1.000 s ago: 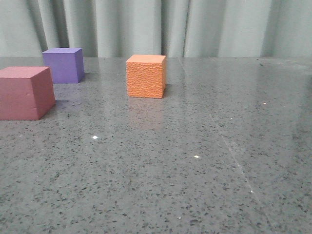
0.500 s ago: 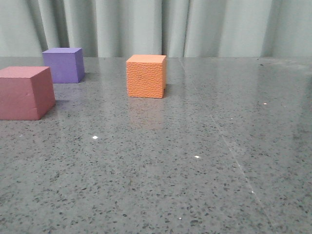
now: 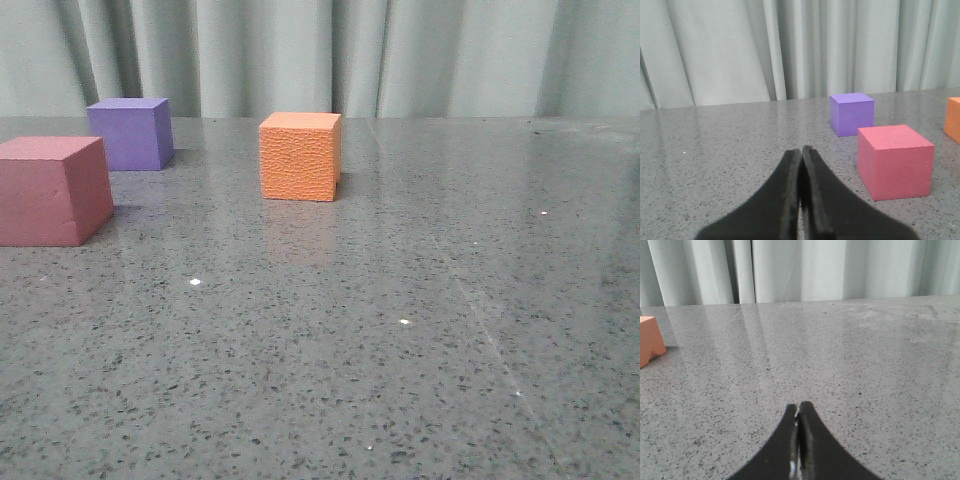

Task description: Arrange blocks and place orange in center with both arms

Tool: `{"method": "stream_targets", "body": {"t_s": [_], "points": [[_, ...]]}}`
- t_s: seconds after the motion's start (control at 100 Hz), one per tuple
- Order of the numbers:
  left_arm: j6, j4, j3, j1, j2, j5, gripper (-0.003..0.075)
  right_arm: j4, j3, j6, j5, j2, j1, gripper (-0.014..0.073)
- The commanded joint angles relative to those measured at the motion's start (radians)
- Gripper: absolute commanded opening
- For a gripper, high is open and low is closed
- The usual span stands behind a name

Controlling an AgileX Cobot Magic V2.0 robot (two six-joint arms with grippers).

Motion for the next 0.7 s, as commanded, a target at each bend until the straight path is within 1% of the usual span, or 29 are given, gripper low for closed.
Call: {"method": "stream_targets", "body": {"t_s": [0.0,0.23,0.33,0.36,0.42,0.47,0.51,0.59,0.69], "points": [[-0.002,-0.009,0.056,0.003,-0.033,-0.077,-0.0019,0.001,-0.013,-0.009,-0.085,-0.025,-0.007,-0.0067],[-0.002,-0.009,0.056,0.003,-0.033,-0.079,-0.0019,0.001,-0.013,-0.009,-0.085,-0.025,-0.007,-0.0067],[-0.002,-0.009,0.056,0.003,-0.033,-0.119,-0.0019,0.001,-0.013,-0.009,-0.085,-0.025,-0.007,-0.0067],[-0.002,-0.024,0.054,0.003,-0.033,-0.138,-0.0019,0.001,-0.013,-0.009,-0.085,-0.025,-0.007,-0.0067],[-0.002,-0.098,0.038,0.003,-0.033,-0.135,-0.0019,0.001,-0.013,-0.009,-0.085,-0.025,-0.007,-0.0067],[-0.002,-0.158,0.015,0.003,-0.030,-0.102,-0.0019,0.001,-0.013,-0.009,-0.085,-0.025,-0.007,-0.0067],[-0.002,-0.190,-0.016,0.003,-0.024,-0.051,-0.0019,0.001,-0.013,-0.009,-0.085,-0.025,-0.007,-0.0067],[-0.002,-0.213,-0.088,0.003,0.005,0.064,-0.0019,0.001,-0.013,-0.009,-0.085,-0.025,-0.007,-0.0067],[-0.002,-0.234,-0.226,0.003,0.079,0.210,-0.0019,0.001,-0.013,-0.009,-0.085,-0.025,-0.007,-0.0067]]}}
